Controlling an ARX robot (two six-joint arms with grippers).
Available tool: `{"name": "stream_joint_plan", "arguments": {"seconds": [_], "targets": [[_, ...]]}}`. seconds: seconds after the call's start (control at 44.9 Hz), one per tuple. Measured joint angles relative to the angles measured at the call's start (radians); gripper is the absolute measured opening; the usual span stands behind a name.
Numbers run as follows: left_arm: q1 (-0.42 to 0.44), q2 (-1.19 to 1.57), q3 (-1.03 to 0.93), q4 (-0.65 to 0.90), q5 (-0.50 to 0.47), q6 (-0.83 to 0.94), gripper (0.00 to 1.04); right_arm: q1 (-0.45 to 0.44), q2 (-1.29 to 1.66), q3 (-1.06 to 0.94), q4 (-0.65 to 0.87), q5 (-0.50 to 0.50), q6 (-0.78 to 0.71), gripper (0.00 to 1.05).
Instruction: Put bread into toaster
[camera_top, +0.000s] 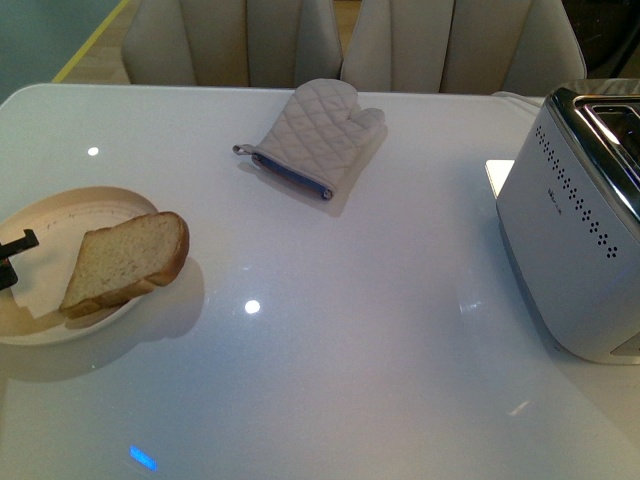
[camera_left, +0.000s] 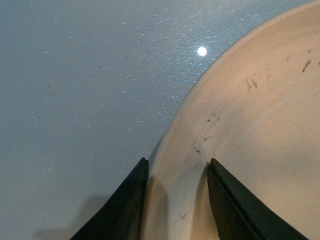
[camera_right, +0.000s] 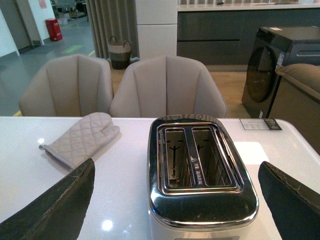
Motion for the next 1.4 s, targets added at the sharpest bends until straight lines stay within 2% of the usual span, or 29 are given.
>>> {"name": "stream_joint_plan", "arguments": {"seconds": [0.156,0.223,0.557,0.981,1.137,1.315,1.36,1.404], "targets": [[-0.051,-0.015,-0.013,0.008,0.014,0.006,0.08,0.0,0.0,0.0,0.0,0.0,0.0,0.96],[-0.084,-0.023,-0.021,0.015,0.03,-0.002,0.04,0.0,0.0,0.0,0.0,0.0,0.0,0.96],[-0.311,-0.022,-0.038,0.028,0.038,-0.076,0.04,0.0,0.0,0.0,0.0,0.0,0.0,0.96],[-0.52,-0.011,-0.006,-0.003,0.043,-0.142,0.04,0.0,0.0,0.0,0.0,0.0,0.0,0.96],[-0.566,0.0,0.021,-0.014,0.045,-0.161,0.04,0.0,0.0,0.0,0.0,0.0,0.0,0.96],[-0.581,0.003,0.029,-0.014,0.052,-0.171,0.04,0.0,0.0,0.0,0.0,0.0,0.0,0.96],[-0.581,0.003,0.028,-0.011,0.057,-0.176,0.08,0.0,0.0,0.0,0.0,0.0,0.0,0.96],[-0.581,0.003,0.022,-0.003,0.065,-0.176,0.17,0.0,0.0,0.0,0.0,0.0,0.0,0.96]]}}
